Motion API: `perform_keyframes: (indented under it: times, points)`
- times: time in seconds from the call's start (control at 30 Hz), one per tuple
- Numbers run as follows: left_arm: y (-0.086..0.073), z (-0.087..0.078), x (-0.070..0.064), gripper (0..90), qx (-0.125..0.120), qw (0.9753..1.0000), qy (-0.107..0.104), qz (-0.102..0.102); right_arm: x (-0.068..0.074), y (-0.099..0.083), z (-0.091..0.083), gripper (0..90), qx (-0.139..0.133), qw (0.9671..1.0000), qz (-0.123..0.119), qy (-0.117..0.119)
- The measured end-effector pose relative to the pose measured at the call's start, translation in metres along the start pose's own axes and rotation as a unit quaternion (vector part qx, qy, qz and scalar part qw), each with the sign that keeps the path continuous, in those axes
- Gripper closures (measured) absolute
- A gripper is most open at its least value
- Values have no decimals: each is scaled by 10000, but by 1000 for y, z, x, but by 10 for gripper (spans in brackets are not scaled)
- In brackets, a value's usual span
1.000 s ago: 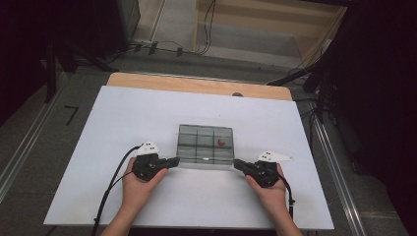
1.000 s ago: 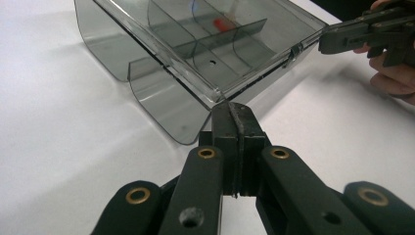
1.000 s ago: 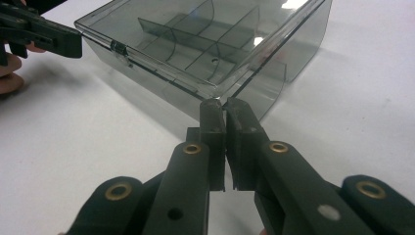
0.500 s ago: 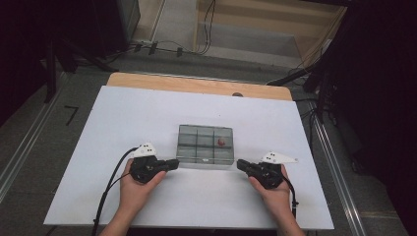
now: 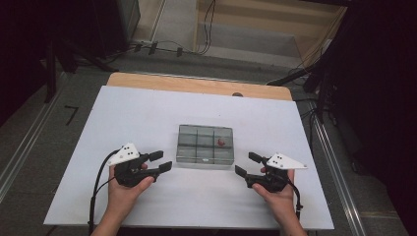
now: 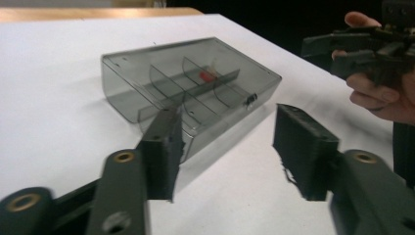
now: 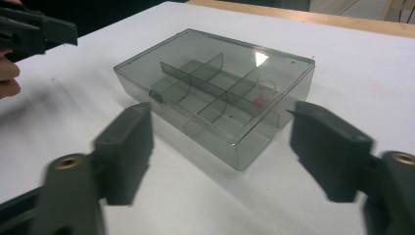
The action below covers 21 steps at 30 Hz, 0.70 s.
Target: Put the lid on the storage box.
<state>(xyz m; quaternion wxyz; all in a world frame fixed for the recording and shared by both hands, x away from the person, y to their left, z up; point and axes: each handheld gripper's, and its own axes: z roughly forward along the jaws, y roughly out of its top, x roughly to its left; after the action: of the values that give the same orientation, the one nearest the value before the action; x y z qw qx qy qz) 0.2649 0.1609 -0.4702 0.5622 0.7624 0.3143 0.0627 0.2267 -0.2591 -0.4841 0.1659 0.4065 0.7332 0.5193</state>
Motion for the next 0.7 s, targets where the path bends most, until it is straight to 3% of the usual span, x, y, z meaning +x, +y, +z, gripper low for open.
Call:
perform_keyframes:
  times: [0.23,0.47,0.7]
  points:
    - [-3,-13,4,251,-138,9998,130,1,-2,2,-6,86,-112,9999,47,-4]
    - [-5,-26,9,145,-314,9993,205,50,-8,2,-11,46,-203,9997,94,98]
    - [-5,-32,13,51,-415,9987,282,5,-10,-2,-22,5,-203,9997,-38,95]
